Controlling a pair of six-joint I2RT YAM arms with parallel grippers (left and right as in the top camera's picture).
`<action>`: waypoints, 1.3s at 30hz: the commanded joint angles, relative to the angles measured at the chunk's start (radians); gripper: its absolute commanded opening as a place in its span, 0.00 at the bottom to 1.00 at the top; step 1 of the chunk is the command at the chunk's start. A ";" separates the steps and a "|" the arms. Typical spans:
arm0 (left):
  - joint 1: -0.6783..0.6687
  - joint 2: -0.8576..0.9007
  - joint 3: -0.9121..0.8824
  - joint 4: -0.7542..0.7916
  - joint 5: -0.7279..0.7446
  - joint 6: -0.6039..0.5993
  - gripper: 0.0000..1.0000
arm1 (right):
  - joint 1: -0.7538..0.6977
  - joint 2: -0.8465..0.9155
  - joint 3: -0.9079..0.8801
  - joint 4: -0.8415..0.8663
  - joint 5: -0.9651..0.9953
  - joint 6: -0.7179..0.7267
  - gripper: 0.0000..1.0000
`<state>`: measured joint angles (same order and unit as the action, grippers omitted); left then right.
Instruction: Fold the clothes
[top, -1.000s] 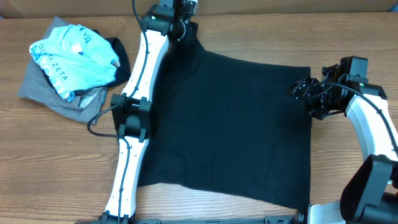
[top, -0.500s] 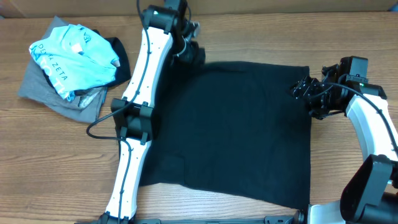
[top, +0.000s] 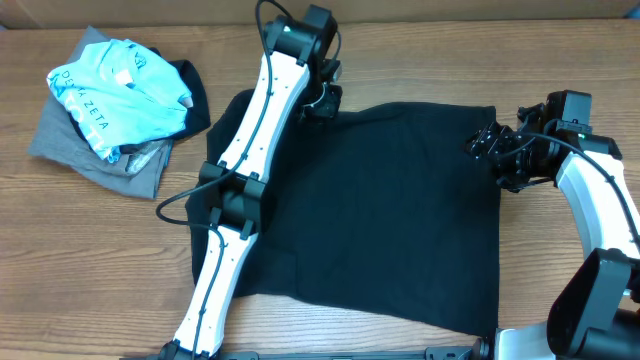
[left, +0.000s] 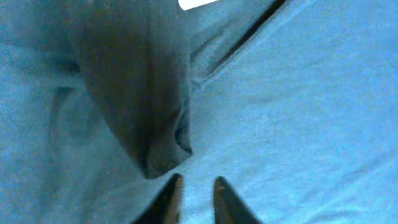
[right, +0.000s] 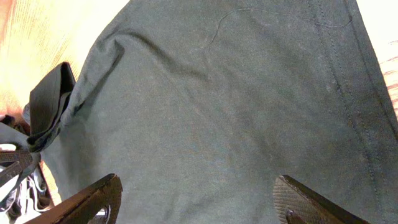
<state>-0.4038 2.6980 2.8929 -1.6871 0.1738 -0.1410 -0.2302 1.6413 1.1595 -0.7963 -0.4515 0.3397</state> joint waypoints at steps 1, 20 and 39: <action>-0.010 -0.046 0.004 0.014 -0.117 -0.012 0.30 | 0.001 -0.001 0.025 0.005 0.005 -0.003 0.82; 0.013 -0.033 -0.200 0.627 -0.147 0.381 0.71 | 0.001 -0.001 0.025 0.012 0.005 -0.003 0.82; 0.018 -0.027 -0.424 0.766 -0.148 0.388 0.50 | 0.001 -0.001 0.025 0.008 0.005 -0.003 0.82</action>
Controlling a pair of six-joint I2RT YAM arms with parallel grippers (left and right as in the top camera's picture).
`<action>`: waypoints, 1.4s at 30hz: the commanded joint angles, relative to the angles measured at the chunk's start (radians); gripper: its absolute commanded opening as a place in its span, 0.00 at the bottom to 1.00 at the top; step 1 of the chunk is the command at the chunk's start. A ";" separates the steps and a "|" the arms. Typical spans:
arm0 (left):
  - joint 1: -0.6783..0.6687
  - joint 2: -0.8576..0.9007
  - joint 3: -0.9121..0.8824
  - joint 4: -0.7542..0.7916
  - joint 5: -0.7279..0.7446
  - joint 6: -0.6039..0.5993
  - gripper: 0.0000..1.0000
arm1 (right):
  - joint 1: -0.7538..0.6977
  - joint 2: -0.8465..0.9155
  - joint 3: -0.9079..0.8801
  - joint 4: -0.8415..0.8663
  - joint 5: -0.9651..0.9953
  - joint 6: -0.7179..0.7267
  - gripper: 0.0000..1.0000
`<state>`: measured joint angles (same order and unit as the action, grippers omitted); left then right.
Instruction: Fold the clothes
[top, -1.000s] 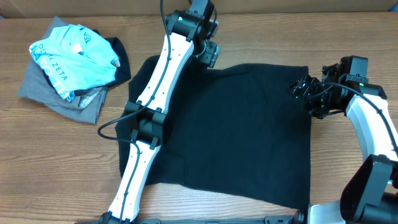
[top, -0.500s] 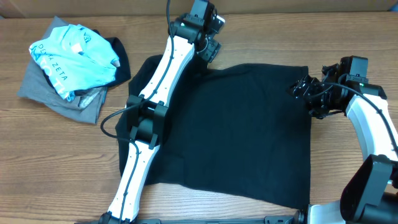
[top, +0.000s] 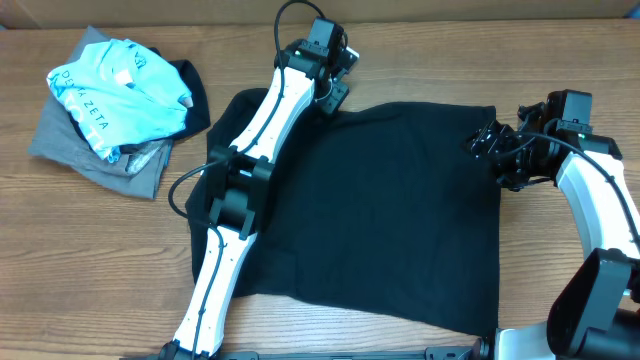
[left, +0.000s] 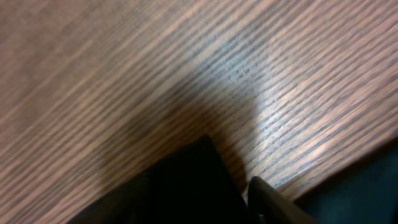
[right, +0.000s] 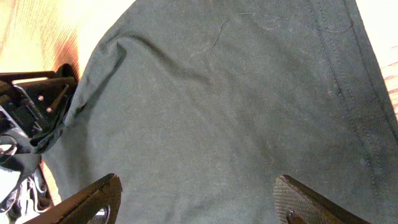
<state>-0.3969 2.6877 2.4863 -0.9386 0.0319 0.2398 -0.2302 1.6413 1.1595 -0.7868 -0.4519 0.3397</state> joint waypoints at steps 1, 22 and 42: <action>0.013 -0.017 -0.017 0.027 -0.006 0.007 0.45 | 0.001 -0.001 0.025 -0.003 0.006 -0.003 0.82; 0.081 -0.039 0.502 -0.425 -0.320 -0.174 0.04 | 0.001 -0.001 0.025 -0.029 0.006 -0.004 0.81; 0.078 -0.119 0.508 -0.751 -0.308 -0.266 0.40 | 0.001 -0.001 0.100 0.006 0.002 -0.031 0.79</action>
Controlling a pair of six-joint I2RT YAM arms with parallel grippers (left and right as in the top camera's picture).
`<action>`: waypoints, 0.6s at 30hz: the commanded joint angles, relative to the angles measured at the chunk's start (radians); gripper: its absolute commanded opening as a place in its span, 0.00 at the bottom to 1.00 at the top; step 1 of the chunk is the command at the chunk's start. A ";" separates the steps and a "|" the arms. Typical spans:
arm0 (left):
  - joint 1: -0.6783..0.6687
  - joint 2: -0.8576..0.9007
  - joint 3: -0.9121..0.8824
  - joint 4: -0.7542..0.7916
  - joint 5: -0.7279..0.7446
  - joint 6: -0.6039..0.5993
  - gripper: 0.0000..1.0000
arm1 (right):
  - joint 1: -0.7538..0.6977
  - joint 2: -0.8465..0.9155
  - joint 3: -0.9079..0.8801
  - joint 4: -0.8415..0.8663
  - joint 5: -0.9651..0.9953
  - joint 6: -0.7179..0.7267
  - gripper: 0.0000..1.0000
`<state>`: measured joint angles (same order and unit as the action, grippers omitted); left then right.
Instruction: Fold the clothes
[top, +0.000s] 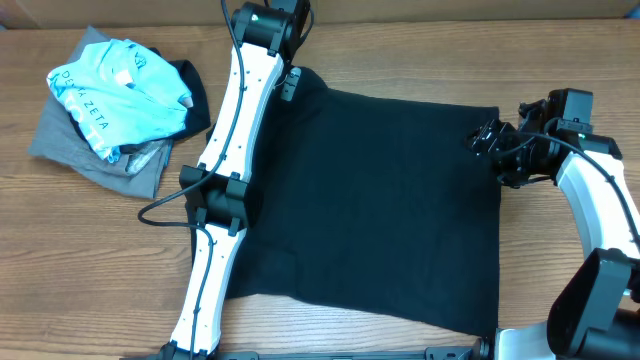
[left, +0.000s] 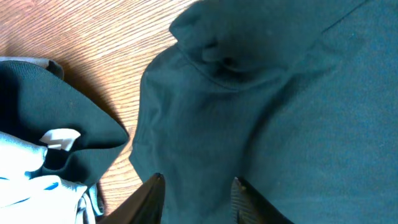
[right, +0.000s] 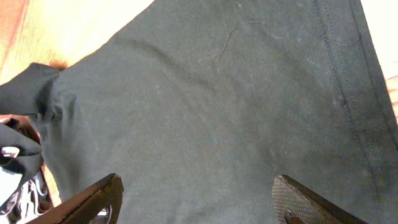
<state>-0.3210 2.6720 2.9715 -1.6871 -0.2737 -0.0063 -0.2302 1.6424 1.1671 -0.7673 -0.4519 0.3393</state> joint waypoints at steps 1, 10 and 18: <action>0.002 -0.126 0.023 -0.003 -0.003 -0.019 0.42 | 0.001 -0.002 0.123 -0.036 0.002 -0.042 0.79; 0.048 -0.366 0.023 -0.003 0.030 -0.011 0.68 | 0.001 -0.002 0.486 -0.172 0.082 -0.082 0.85; 0.251 -0.286 -0.042 0.066 0.529 -0.016 1.00 | 0.001 0.103 0.501 -0.039 0.200 -0.079 0.85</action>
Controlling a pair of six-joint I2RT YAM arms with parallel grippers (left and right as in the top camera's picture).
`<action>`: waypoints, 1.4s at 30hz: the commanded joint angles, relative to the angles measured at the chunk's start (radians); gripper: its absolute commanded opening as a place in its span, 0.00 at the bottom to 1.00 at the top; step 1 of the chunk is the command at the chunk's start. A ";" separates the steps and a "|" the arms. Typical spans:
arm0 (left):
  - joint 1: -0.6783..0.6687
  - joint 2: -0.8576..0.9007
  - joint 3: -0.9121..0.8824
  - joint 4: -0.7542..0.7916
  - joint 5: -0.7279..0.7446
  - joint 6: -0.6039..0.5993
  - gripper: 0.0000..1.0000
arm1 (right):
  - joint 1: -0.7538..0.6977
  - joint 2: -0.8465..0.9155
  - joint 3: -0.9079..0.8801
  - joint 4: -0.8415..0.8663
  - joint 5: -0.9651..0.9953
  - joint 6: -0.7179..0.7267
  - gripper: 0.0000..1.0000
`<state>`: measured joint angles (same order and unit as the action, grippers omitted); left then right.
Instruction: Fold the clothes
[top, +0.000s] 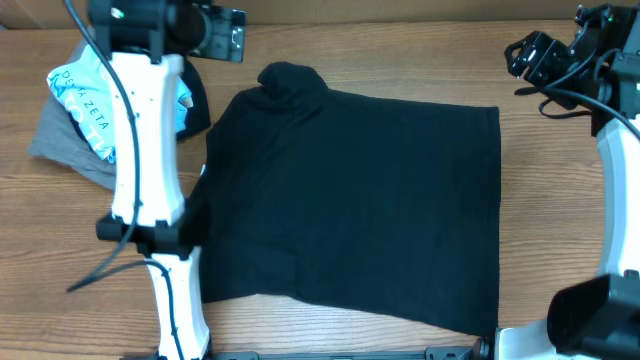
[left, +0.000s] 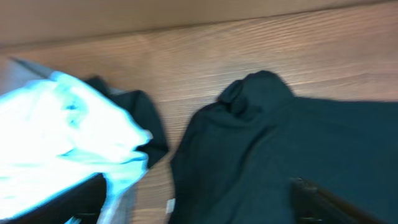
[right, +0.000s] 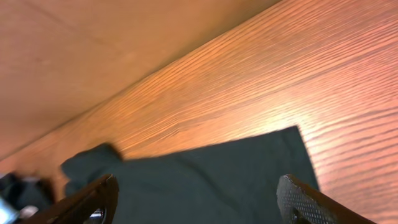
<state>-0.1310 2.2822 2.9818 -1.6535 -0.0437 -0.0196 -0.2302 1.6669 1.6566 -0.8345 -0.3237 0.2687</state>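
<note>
A black garment (top: 360, 210) lies spread flat on the wooden table, with a bunched lump (top: 285, 80) at its back left corner. The left wrist view shows the same lump (left: 255, 93). My left gripper (top: 228, 35) hangs raised beyond the back left corner, near the clothes pile. It is open and empty, the garment below it (left: 199, 208). My right gripper (top: 530, 55) is up off the garment's back right corner. It is also open and empty (right: 199, 202), looking down on the garment's far edge (right: 249, 162).
A pile of clothes sits at the back left: a light blue shirt (top: 115, 90) on a grey garment (top: 70, 150), with a dark one (top: 195, 100) beside it. Bare wood (top: 560, 220) runs along the right side.
My left gripper was low at the garment's back left corner with its fingers close together; now it is open, raised and further left. My right gripper has left the garment's right edge for the back right.
At first my left gripper was nearly shut on a fold near the garment's back edge, while the right hung open over the right edge. That corner then lay further back and left. Now both grippers are off the garment, which lies spread out.
</note>
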 joint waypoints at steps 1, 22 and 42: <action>0.080 0.137 -0.054 0.062 0.387 -0.003 0.99 | 0.001 0.142 0.012 0.064 0.072 -0.008 0.85; 0.012 0.400 -0.055 0.255 0.193 0.065 1.00 | -0.001 0.569 0.009 0.198 0.171 -0.011 0.77; -0.012 0.540 -0.055 0.462 0.290 0.064 0.88 | -0.001 0.575 -0.002 0.243 0.174 -0.015 0.63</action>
<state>-0.1310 2.7647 2.9177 -1.1881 0.2092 0.0288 -0.2302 2.2368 1.6592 -0.5999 -0.1566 0.2577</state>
